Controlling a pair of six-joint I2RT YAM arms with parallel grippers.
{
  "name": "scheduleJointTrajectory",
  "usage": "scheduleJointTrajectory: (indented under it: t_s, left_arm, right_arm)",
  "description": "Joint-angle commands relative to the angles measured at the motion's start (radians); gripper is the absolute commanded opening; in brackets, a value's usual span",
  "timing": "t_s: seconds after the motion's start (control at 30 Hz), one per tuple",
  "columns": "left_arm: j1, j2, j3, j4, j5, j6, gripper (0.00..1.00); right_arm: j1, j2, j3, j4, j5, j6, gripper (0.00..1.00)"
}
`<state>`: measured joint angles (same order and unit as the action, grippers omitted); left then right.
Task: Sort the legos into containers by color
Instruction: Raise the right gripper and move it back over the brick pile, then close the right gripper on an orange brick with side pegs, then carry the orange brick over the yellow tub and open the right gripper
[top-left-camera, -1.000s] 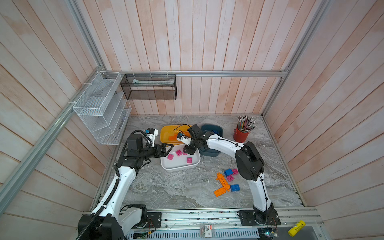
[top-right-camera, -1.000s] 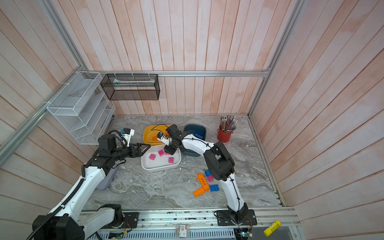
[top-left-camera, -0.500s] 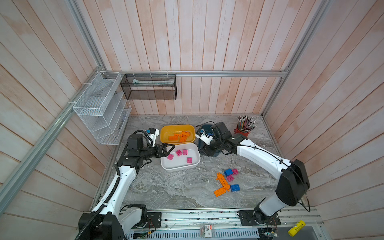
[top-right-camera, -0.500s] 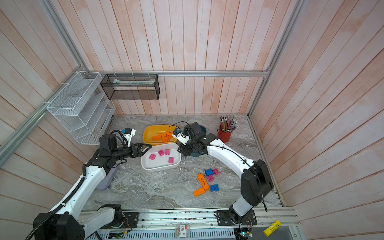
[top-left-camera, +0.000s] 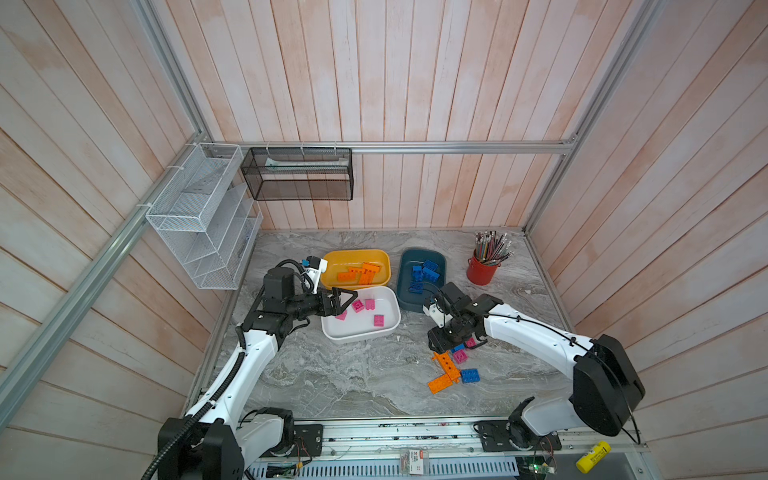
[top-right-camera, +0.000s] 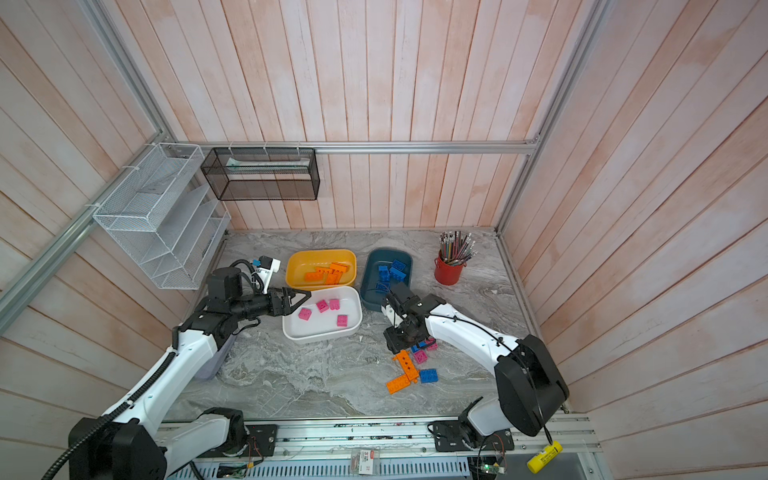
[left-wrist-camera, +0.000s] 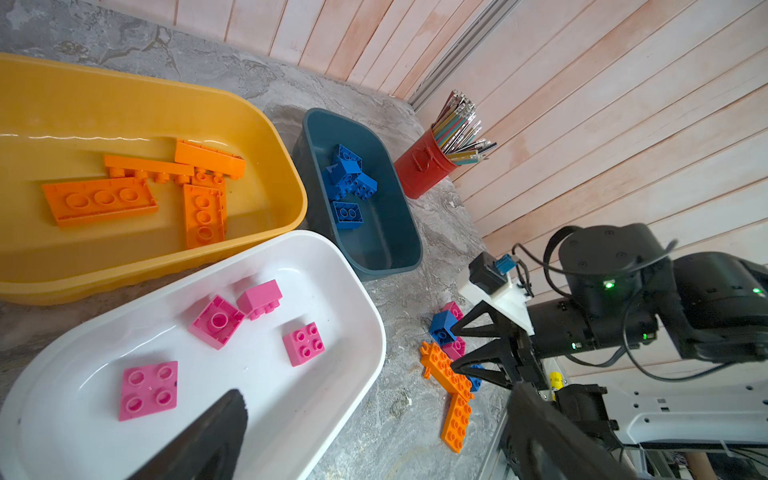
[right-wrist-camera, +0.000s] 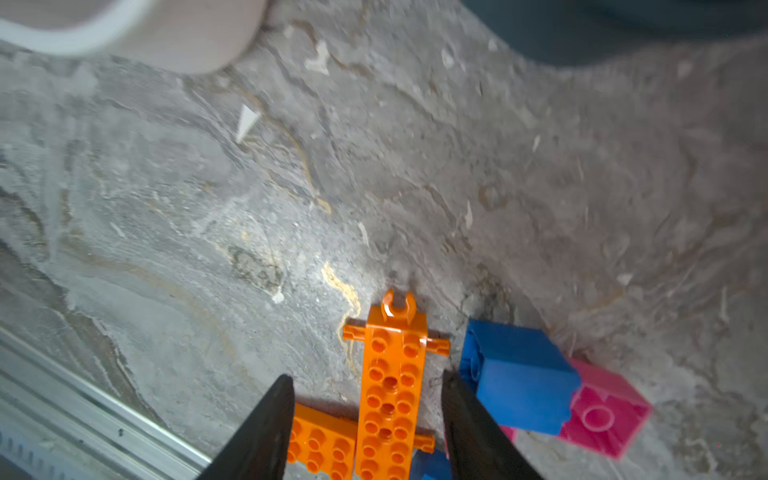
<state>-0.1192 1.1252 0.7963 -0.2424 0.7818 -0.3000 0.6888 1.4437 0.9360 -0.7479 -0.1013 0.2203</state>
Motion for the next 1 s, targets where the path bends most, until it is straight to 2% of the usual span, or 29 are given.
scheduleJointTrajectory:
  t_s: [0.0,0.37,0.73,0.83,0.97]
  left_arm:
    - [-0.004,0.01,-0.017,0.025,0.025,0.009,0.99]
    - [-0.006,0.008,-0.032,0.02,0.015,0.021,1.0]
    - [-0.005,0.025,-0.032,0.025,0.018,0.023,1.0]
    - [-0.006,0.024,-0.035,0.025,0.015,0.024,1.0]
    - [-0.007,0.022,-0.035,0.018,0.016,0.028,1.0]
  right_arm:
    - [0.034,-0.029,-0.037,0.027,0.039,0.134,0.58]
    - [0.072,0.018,-0.081,0.022,0.154,0.165,0.56]
    - [0.096,0.038,-0.155,0.043,0.148,0.202,0.53]
    - [0.11,0.052,-0.171,0.074,0.13,0.211,0.5]
    - [0.113,0.069,-0.174,0.093,0.14,0.211,0.4]
